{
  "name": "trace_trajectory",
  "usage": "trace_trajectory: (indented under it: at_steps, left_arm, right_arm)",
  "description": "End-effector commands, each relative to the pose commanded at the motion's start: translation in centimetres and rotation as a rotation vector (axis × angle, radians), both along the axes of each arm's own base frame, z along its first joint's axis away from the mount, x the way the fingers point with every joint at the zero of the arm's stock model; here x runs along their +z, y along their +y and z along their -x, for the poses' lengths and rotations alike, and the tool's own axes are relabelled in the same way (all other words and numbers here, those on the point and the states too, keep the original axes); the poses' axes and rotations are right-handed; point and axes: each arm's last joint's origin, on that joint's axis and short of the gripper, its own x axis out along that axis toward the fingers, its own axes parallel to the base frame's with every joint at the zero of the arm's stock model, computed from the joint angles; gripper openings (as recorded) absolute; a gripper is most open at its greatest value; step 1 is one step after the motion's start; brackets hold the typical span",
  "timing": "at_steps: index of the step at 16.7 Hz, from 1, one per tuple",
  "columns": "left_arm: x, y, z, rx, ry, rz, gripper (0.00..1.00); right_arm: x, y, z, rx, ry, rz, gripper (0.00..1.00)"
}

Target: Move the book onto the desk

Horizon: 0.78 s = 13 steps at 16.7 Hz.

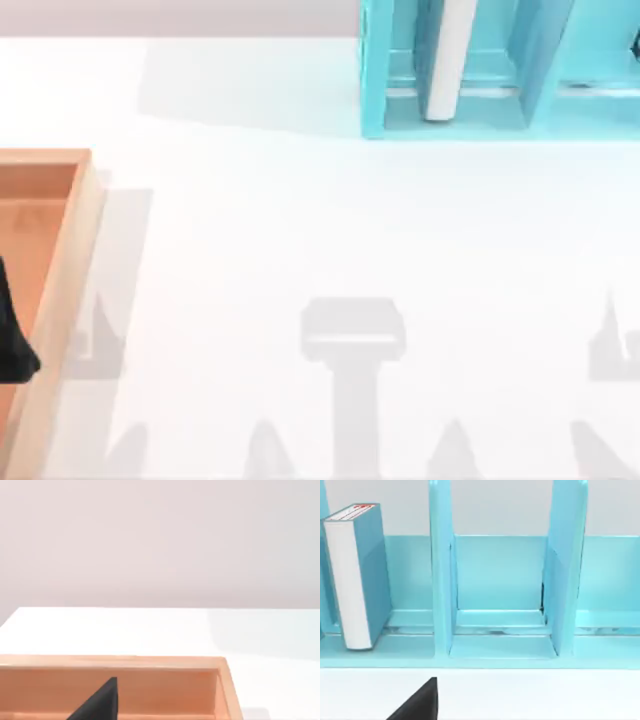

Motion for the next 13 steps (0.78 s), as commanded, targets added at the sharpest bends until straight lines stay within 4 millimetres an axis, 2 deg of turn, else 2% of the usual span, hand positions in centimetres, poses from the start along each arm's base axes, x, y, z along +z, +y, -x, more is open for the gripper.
trace_trajectory:
  at_steps: [4,8,10,13]
  left_arm:
    - [0.0,0.0,0.0,0.0,0.0,0.0,1.0]
    - [0.0,0.0,0.0,0.0,0.0,0.0,1.0]
    - [0.0,0.0,0.0,0.0,0.0,0.0,1.0]
    - [0.0,0.0,0.0,0.0,0.0,0.0,1.0]
  right_arm:
    - [0.7,0.0,-0.1,-0.005,-0.014,-0.002,1.0]
    - [4.1,0.4,-1.0,-0.021,-0.052,-0.012,1.0]
    - [6.0,0.8,-2.4,-0.026,-0.051,-0.018,1.0]
    - [8.1,2.1,-6.1,-0.029,-0.018,-0.022,1.0]
